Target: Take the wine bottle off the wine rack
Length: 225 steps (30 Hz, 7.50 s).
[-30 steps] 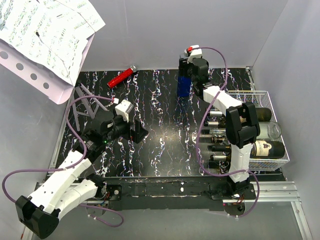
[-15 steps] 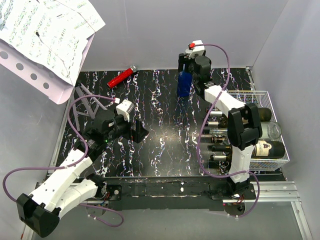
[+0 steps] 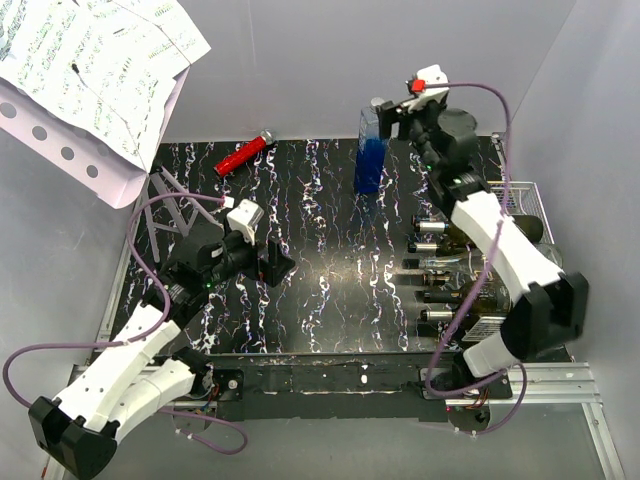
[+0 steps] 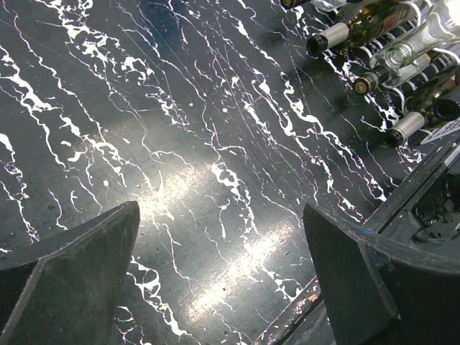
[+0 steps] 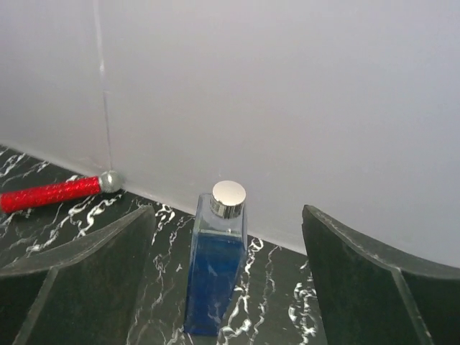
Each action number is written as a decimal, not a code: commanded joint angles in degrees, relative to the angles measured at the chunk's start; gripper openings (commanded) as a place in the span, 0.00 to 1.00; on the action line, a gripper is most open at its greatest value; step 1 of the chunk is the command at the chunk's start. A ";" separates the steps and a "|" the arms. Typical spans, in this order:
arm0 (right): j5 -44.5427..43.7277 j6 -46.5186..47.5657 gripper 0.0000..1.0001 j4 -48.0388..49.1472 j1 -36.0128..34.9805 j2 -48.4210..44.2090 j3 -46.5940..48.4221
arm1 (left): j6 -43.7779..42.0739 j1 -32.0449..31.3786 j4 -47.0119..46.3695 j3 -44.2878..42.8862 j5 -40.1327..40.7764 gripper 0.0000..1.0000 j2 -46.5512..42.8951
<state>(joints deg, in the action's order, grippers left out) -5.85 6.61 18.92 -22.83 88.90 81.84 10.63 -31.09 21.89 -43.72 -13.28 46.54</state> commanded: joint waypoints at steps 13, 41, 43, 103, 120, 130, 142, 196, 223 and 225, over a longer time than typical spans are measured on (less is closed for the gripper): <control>21.31 30.64 0.92 -53.88 3.40 -22.45 -3.53 | 0.79 -1.87 -0.53 0.13 2.90 0.98 -5.06; 10.33 50.08 0.82 -84.05 9.38 -2.25 5.43 | -0.35 -3.45 0.00 1.10 9.32 0.98 -7.96; 7.62 49.64 0.81 -82.91 9.47 -0.06 5.52 | -0.35 -3.45 0.00 1.01 9.50 0.98 -7.61; 4.70 35.23 0.01 -80.96 8.42 -2.76 14.13 | -0.44 -3.54 -0.18 1.27 10.55 0.98 -7.87; 1.54 30.22 0.01 -78.77 7.63 -12.52 12.72 | -0.35 -3.54 0.00 1.45 11.35 0.98 -7.78; -1.10 27.31 0.01 -79.38 6.31 -12.53 17.38 | -0.35 -3.54 -0.09 1.36 11.08 0.98 -7.70; -2.76 26.61 0.01 -80.53 5.16 -12.44 24.41 | -0.17 -3.54 0.08 1.36 12.49 0.98 -8.40; -13.58 -11.27 0.01 -38.60 -13.65 21.47 45.32 | 0.18 -3.63 0.70 1.27 18.37 0.98 -12.62; -14.27 -17.86 0.41 -39.40 -14.08 34.23 49.56 | 0.26 -3.63 0.43 1.28 17.50 0.98 -12.62; -14.54 -17.60 0.43 -39.22 -14.17 34.41 49.20 | 0.18 -3.63 0.43 1.27 17.58 0.98 -12.44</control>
<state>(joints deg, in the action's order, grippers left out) -18.31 -10.20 -27.05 -36.58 125.01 128.68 11.11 -34.37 22.35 -42.68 4.03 34.13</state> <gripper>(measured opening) 0.424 0.981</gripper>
